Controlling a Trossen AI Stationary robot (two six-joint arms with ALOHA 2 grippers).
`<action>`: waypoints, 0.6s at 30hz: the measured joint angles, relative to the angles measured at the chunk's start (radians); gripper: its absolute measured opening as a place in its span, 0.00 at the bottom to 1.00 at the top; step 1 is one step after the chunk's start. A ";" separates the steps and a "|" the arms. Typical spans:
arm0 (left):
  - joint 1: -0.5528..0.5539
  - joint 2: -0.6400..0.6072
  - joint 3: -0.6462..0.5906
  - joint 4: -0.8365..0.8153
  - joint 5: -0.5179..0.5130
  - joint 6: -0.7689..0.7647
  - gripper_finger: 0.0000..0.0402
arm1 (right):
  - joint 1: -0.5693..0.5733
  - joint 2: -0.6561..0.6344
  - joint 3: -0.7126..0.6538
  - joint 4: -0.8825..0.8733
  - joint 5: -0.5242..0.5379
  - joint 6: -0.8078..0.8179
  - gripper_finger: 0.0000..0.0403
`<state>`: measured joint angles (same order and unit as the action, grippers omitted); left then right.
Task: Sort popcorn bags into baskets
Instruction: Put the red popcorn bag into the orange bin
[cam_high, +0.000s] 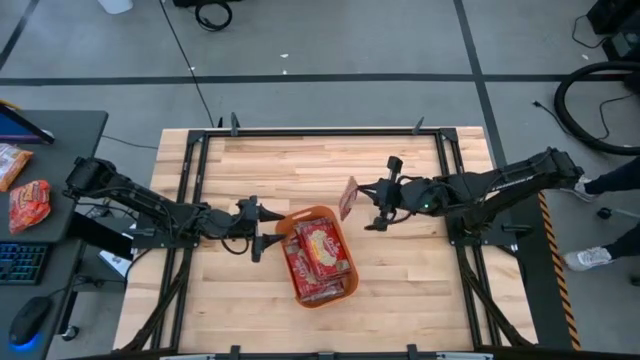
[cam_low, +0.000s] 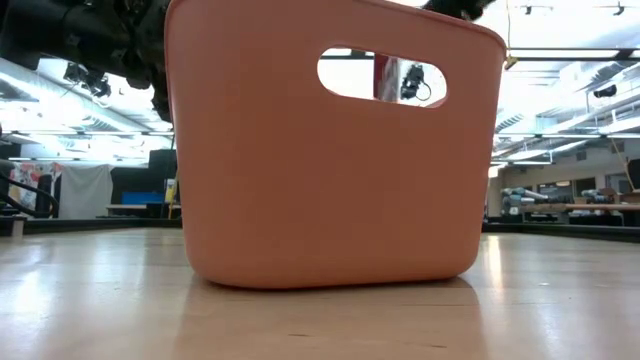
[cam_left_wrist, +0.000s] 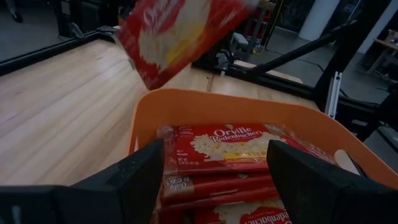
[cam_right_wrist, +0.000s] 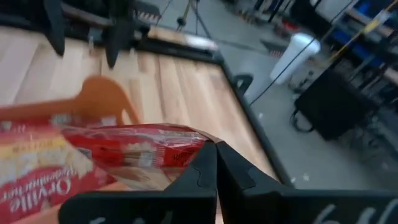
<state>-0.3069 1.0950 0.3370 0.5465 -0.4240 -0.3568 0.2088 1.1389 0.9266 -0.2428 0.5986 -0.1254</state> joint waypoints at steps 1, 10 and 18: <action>0.000 0.000 0.000 0.000 0.000 0.000 0.71 | 0.012 0.000 0.016 0.001 0.014 -0.014 0.00; 0.000 0.000 0.000 0.003 0.000 0.001 0.71 | 0.082 0.032 0.107 0.120 -0.041 -0.120 0.00; 0.002 0.000 0.000 0.003 -0.001 0.004 0.71 | 0.104 0.195 0.192 0.164 -0.099 -0.162 0.00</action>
<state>-0.3050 1.0950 0.3370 0.5495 -0.4247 -0.3532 0.3132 1.3338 1.1185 -0.0789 0.4991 -0.2873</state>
